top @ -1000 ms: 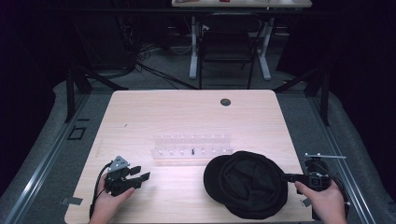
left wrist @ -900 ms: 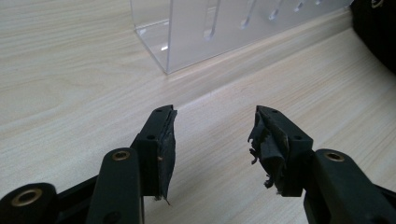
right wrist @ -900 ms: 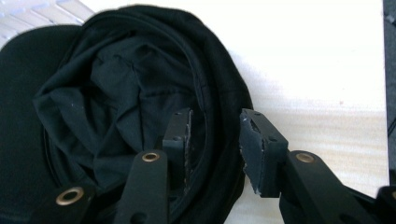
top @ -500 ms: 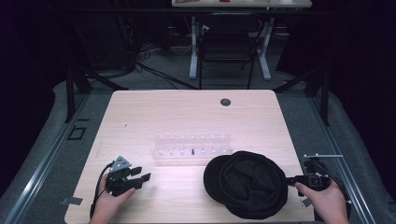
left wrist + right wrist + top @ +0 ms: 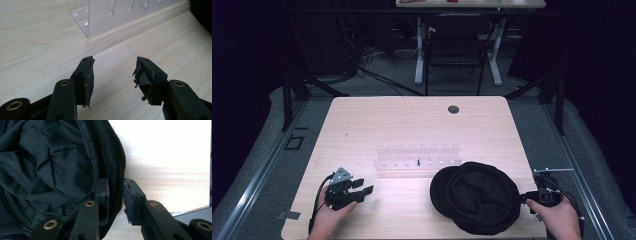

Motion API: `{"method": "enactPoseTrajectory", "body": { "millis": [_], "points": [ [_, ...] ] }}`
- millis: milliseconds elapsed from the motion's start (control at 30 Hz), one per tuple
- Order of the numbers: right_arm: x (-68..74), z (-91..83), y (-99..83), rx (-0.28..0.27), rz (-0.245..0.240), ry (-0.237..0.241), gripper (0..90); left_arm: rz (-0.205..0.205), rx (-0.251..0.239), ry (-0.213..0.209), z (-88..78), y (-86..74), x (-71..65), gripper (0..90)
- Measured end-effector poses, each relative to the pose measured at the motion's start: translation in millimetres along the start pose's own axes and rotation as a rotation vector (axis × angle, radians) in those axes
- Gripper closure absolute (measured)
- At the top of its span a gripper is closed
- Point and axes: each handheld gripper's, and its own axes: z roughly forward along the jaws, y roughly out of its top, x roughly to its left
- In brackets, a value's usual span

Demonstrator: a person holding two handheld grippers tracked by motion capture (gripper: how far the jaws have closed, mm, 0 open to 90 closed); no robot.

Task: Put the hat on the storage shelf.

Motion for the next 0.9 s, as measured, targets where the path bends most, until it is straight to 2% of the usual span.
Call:
{"method": "enactPoseTrajectory", "body": {
  "millis": [167,200,233,433,733,900],
  "points": [
    [-2.7,3.4,1.6,0.006,0.017,0.021,75.6,0.000,0.002,0.002,0.4,-0.1,0.2,49.0],
    [-3.3,2.2,2.9,0.026,0.003,-0.006,76.5,0.000,0.002,0.001,0.3,-0.1,0.2,49.0],
    [-3.2,5.2,2.6,0.008,0.022,0.033,77.2,-0.001,0.001,0.001,0.3,-0.1,0.2,49.0],
    [0.3,6.9,5.3,0.022,0.013,0.031,84.2,0.000,0.005,0.000,-0.1,-0.1,0.6,49.0],
    [3.4,-1.5,10.6,0.053,-0.002,0.042,87.2,0.001,0.003,0.001,0.5,-0.2,0.2,49.0],
    [5.8,-4.8,11.8,0.037,0.010,0.054,87.4,0.002,0.002,0.000,0.1,-0.2,0.8,49.0]
  ]
}}
